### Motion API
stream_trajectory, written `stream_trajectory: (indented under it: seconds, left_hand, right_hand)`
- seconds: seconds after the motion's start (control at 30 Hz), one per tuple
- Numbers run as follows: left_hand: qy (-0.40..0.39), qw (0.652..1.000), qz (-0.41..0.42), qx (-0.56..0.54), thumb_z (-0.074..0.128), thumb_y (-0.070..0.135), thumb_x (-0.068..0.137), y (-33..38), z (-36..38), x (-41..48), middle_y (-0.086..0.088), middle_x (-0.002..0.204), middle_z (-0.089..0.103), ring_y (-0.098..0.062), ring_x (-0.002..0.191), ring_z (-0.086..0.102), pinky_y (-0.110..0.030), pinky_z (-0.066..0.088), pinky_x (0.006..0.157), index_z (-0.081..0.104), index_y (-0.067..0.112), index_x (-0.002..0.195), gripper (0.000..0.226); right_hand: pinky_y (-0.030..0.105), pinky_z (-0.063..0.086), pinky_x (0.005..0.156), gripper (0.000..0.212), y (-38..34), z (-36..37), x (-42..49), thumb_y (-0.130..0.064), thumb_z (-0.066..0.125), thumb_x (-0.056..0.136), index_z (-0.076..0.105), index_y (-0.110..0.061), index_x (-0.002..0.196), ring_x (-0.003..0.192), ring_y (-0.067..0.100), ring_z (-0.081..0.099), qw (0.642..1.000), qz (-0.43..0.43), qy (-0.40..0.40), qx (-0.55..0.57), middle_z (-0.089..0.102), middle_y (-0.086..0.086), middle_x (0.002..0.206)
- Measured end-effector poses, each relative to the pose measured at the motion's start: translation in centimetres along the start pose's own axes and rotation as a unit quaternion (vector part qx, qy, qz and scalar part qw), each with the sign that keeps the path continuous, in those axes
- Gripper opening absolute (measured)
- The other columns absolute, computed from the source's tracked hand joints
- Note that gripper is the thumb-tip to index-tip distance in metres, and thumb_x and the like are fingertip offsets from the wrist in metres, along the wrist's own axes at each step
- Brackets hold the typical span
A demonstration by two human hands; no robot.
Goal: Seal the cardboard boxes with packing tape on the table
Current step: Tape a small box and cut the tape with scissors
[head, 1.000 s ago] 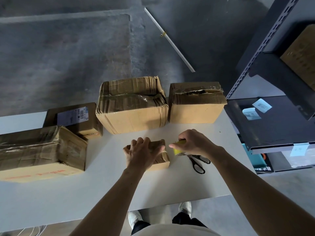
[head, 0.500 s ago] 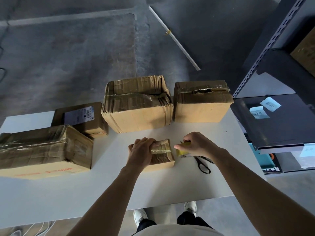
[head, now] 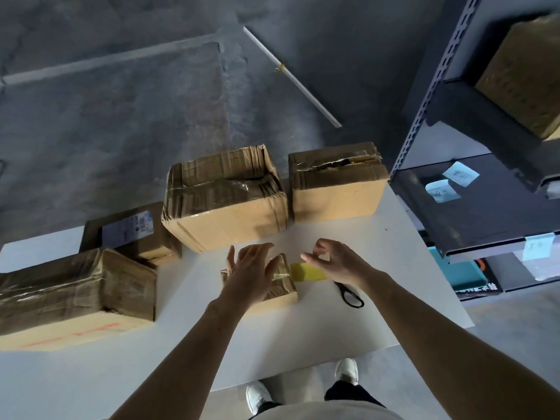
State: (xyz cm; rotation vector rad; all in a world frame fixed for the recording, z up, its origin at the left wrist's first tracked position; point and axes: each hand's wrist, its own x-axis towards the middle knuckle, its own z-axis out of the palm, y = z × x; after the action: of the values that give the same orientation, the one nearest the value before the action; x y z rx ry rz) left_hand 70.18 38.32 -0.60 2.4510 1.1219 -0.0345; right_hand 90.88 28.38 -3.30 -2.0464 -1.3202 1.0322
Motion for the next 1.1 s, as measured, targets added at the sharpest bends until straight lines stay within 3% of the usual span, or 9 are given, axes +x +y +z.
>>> stream_trajectory:
  seconds: [0.17, 0.3, 0.43, 0.5, 0.63, 0.73, 0.83, 1.0, 1.1]
  left_hand:
    - [-0.105, 0.987, 0.105, 0.069, 0.055, 0.069, 0.084, 2.4, -0.5, 0.9, -0.001, 0.159, 0.023, -0.019, 0.148, 0.012, -0.04, -0.002, 0.12, 0.024, 0.025, 0.153, 0.087]
    - [-0.157, 0.971, 0.096, 0.151, 0.067, 0.074, 0.07, 2.9, 0.7, 0.8, -0.002, 0.161, 0.009, -0.022, 0.149, 0.006, -0.046, 0.0, 0.121, 0.015, 0.028, 0.154, 0.109]
    - [-0.11, 0.981, 0.052, 0.151, 0.066, 0.069, 0.076, 2.6, 1.5, 0.4, -0.005, 0.154, 0.017, -0.026, 0.143, 0.022, -0.039, 0.014, 0.118, 0.023, 0.024, 0.151, 0.097]
    - [-0.093, 0.984, 0.043, 0.145, 0.064, 0.067, 0.078, 2.3, 1.5, 0.1, -0.003, 0.147, 0.026, -0.024, 0.137, 0.03, -0.037, 0.021, 0.114, 0.029, 0.024, 0.148, 0.09]
    - [-0.08, 0.987, 0.013, 0.138, 0.067, 0.062, 0.075, 1.8, 1.6, -0.5, 0.0, 0.139, 0.033, -0.021, 0.13, 0.036, -0.035, 0.026, 0.109, 0.037, 0.027, 0.141, 0.08]
    - [-0.07, 0.989, 0.003, 0.129, 0.068, 0.058, 0.076, 1.8, 1.8, -0.6, 0.002, 0.137, 0.035, -0.02, 0.128, 0.036, -0.034, 0.026, 0.107, 0.041, 0.028, 0.138, 0.074]
    - [-0.057, 0.993, -0.002, 0.107, 0.07, 0.055, 0.075, 1.7, 1.8, -0.6, 0.002, 0.135, 0.037, -0.019, 0.128, 0.037, -0.034, 0.025, 0.106, 0.044, 0.027, 0.136, 0.072]
    - [-0.053, 0.994, 0.013, 0.095, 0.071, 0.054, 0.075, 1.3, 2.0, -0.5, 0.002, 0.132, 0.038, -0.018, 0.126, 0.037, -0.035, 0.027, 0.107, 0.043, 0.025, 0.136, 0.073]
    - [-0.046, 0.993, 0.024, 0.102, 0.07, 0.056, 0.075, 1.1, 2.1, -0.6, 0.002, 0.131, 0.038, -0.018, 0.124, 0.039, -0.035, 0.03, 0.105, 0.042, 0.025, 0.133, 0.072]
  right_hand:
    - [0.031, 0.043, 0.101, 0.06, 1.2, -1.3, -0.5, -0.066, 0.065, 0.08, 0.055, -0.022, 0.12, 0.122, 0.011, 0.05, 0.999, -0.027, -0.04, 0.006, 0.057, -0.006, 0.127]
    - [0.033, 0.043, 0.1, 0.076, 2.3, -0.5, -1.0, -0.059, 0.078, 0.073, 0.044, -0.027, 0.132, 0.122, 0.014, 0.043, 0.993, -0.038, -0.088, -0.069, 0.046, -0.007, 0.133]
    - [0.005, 0.037, 0.06, 0.052, 2.5, 0.8, -1.4, -0.058, 0.074, 0.079, 0.048, -0.027, 0.112, 0.085, 0.002, 0.052, 0.995, 0.036, -0.093, 0.027, 0.053, -0.008, 0.104]
    - [0.006, 0.035, 0.052, 0.042, 2.6, 1.2, -1.5, -0.049, 0.073, 0.084, 0.053, -0.019, 0.104, 0.073, 0.002, 0.05, 0.992, 0.057, -0.082, 0.082, 0.055, -0.009, 0.089]
    - [0.014, 0.037, 0.057, 0.046, 1.8, 1.2, -1.1, -0.051, 0.068, 0.088, 0.057, -0.007, 0.097, 0.078, 0.017, 0.056, 0.988, 0.039, -0.04, 0.141, 0.057, 0.002, 0.087]
    - [0.025, 0.044, 0.066, 0.047, 1.6, 1.1, -0.3, -0.061, 0.069, 0.082, 0.054, -0.016, 0.087, 0.087, 0.02, 0.059, 0.98, 0.054, -0.026, 0.191, 0.057, 0.005, 0.094]
    - [0.022, 0.047, 0.067, 0.051, 1.0, 1.3, -0.1, -0.066, 0.073, 0.075, 0.053, -0.022, 0.091, 0.092, 0.017, 0.058, 0.972, 0.078, -0.006, 0.222, 0.051, 0.007, 0.109]
    - [0.038, 0.058, 0.085, 0.055, -0.5, 2.4, 0.2, -0.055, 0.081, 0.073, 0.05, -0.021, 0.103, 0.104, 0.024, 0.056, 0.965, 0.128, 0.038, 0.225, 0.038, 0.003, 0.112]
    - [0.031, 0.052, 0.086, 0.04, -1.5, 2.1, 0.0, -0.036, 0.08, 0.081, 0.043, -0.028, 0.094, 0.111, 0.022, 0.043, 0.982, 0.094, 0.038, 0.16, 0.035, -0.001, 0.104]
